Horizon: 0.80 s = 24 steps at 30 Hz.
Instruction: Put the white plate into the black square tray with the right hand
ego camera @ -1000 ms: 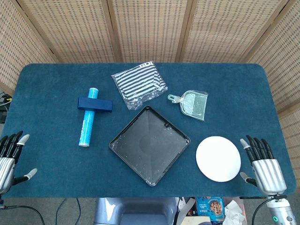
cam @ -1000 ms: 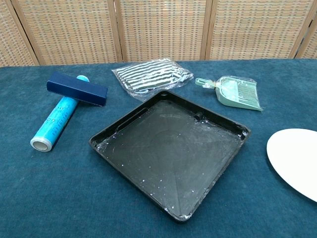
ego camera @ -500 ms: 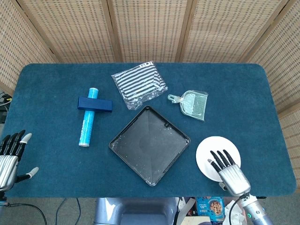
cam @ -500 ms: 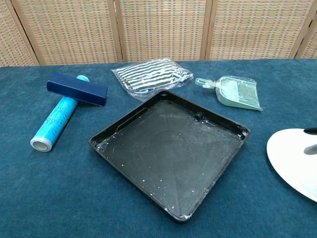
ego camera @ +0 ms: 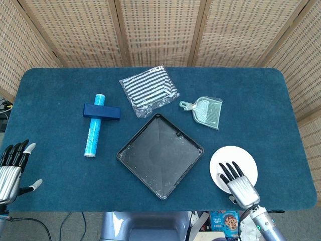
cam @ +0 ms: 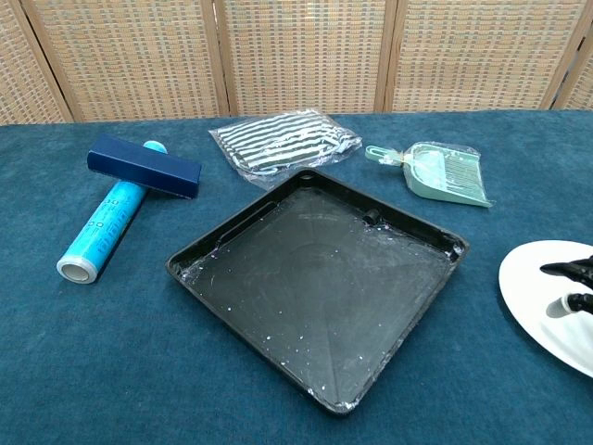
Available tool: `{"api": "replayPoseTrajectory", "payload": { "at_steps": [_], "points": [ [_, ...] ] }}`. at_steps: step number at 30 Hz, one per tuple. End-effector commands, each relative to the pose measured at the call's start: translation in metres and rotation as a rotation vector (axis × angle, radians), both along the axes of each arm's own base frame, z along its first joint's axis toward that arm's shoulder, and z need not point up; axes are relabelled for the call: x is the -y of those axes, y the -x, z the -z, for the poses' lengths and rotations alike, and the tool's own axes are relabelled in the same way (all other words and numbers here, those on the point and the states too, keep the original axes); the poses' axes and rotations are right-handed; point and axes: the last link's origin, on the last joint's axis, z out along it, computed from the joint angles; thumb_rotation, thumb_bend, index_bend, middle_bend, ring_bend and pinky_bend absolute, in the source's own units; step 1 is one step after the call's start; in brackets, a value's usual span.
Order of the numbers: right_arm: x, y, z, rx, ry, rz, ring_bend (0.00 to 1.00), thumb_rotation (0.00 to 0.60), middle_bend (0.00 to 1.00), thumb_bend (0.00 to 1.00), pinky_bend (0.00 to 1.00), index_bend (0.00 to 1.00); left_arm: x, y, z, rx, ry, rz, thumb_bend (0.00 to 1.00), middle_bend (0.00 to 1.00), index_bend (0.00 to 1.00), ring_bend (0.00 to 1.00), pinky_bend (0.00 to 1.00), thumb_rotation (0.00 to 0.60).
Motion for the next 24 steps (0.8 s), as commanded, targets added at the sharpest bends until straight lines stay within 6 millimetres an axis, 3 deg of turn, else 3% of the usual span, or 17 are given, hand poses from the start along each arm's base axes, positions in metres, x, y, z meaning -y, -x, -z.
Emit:
{"api": "replayPoseTrajectory", "payload": {
  "at_steps": [1,6,13,21,24],
  "points": [
    [0.003,0.002,0.001,-0.014,0.01,0.005,0.0,0.6,0.0,0.1,0.0,0.26,0.0,0.0,0.001,-0.002,0.002,-0.001,0.0,0.0,0.0,0.0,0.0,0.6],
    [0.007,0.003,-0.002,-0.007,0.05,0.012,0.0,0.6,0.0,0.26,0.0,0.29,0.0,0.0,0.002,-0.003,0.002,-0.003,0.0,0.0,0.0,0.0,0.0,0.6],
    [0.018,0.004,-0.008,-0.025,0.125,0.009,0.0,0.6,0.0,0.32,0.0,0.3,0.0,0.0,0.003,-0.006,0.007,-0.004,0.0,0.0,0.0,0.0,0.0,0.6],
    [0.039,0.003,-0.016,-0.015,0.189,0.019,0.0,0.6,0.0,0.5,0.0,0.4,-0.001,0.0,0.004,-0.009,0.008,-0.009,0.0,0.0,0.0,0.0,0.0,0.6],
    [0.045,0.005,-0.017,-0.018,0.198,0.034,0.0,0.6,0.0,0.53,0.0,0.47,-0.002,0.0,0.004,-0.011,0.01,-0.011,0.0,0.0,0.0,0.0,0.0,0.6]
  ]
}}
